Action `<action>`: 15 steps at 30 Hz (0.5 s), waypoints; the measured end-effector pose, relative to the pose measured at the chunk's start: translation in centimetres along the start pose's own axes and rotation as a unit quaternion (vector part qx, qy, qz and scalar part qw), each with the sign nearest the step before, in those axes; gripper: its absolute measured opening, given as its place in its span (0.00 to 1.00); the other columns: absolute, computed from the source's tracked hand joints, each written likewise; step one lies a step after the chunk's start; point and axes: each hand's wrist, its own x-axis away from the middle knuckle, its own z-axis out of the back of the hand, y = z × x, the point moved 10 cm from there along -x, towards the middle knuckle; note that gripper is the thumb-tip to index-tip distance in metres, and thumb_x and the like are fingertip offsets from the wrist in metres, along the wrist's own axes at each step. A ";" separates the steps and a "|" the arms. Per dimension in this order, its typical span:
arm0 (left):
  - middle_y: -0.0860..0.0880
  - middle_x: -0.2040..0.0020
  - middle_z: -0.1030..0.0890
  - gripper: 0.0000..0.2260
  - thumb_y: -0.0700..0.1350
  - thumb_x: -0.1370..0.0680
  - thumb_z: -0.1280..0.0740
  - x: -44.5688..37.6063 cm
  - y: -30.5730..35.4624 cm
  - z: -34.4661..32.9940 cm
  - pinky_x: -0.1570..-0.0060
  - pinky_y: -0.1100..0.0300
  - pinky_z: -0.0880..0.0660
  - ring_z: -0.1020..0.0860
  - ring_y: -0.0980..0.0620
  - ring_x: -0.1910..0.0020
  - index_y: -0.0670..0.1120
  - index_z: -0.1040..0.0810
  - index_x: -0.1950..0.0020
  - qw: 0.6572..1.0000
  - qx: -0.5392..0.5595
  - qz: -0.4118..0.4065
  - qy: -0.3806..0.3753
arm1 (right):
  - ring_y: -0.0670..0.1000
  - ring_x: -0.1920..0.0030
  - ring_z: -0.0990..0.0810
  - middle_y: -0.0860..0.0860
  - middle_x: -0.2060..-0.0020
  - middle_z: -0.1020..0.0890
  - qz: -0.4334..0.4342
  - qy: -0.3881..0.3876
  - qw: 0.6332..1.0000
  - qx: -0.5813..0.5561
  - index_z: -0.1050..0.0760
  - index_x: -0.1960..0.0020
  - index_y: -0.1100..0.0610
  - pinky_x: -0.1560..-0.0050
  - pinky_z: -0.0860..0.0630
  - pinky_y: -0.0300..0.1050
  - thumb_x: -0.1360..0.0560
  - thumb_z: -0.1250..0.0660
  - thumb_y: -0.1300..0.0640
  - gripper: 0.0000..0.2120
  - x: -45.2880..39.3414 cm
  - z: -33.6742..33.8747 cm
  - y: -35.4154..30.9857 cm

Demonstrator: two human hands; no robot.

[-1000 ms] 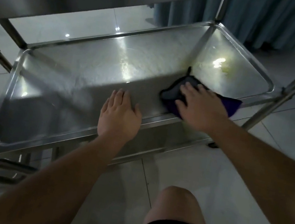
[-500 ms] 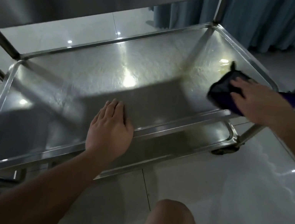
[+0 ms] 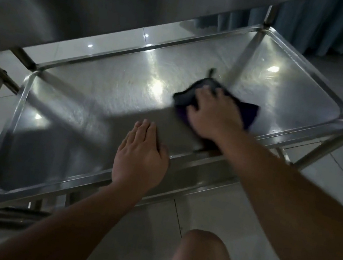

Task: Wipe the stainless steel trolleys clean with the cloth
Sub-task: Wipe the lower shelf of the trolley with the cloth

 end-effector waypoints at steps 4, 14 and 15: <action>0.48 0.15 0.40 0.32 0.58 0.17 0.50 -0.2 0.1 0.2 0.23 0.59 0.56 0.45 0.50 0.16 0.47 0.41 0.15 1.000 0.000 -0.002 0.003 | 0.52 0.17 0.49 0.44 0.16 0.45 0.169 -0.031 0.985 0.027 0.46 0.16 0.45 0.19 0.50 0.53 0.16 0.53 0.36 0.31 0.1 -1.8 -5.3; 0.50 0.15 0.42 0.29 0.59 0.15 0.48 0.2 0.1 0.5 0.23 0.60 0.61 0.49 0.53 0.15 0.49 0.41 0.15 1.000 0.007 -0.004 0.025 | 0.61 0.20 0.39 0.54 0.18 0.39 -0.119 0.047 0.990 0.063 0.40 0.19 0.50 0.21 0.45 0.63 0.18 0.50 0.37 0.32 -5.5 5.9 24.0; 0.49 0.14 0.42 0.30 0.59 0.15 0.49 0.2 0.1 0.5 0.23 0.60 0.61 0.49 0.53 0.15 0.49 0.42 0.15 1.000 0.007 -0.005 0.023 | 0.61 0.18 0.43 0.52 0.17 0.42 -0.158 0.047 0.984 0.064 0.42 0.18 0.50 0.21 0.48 0.63 0.19 0.52 0.37 0.33 -5.5 6.0 25.6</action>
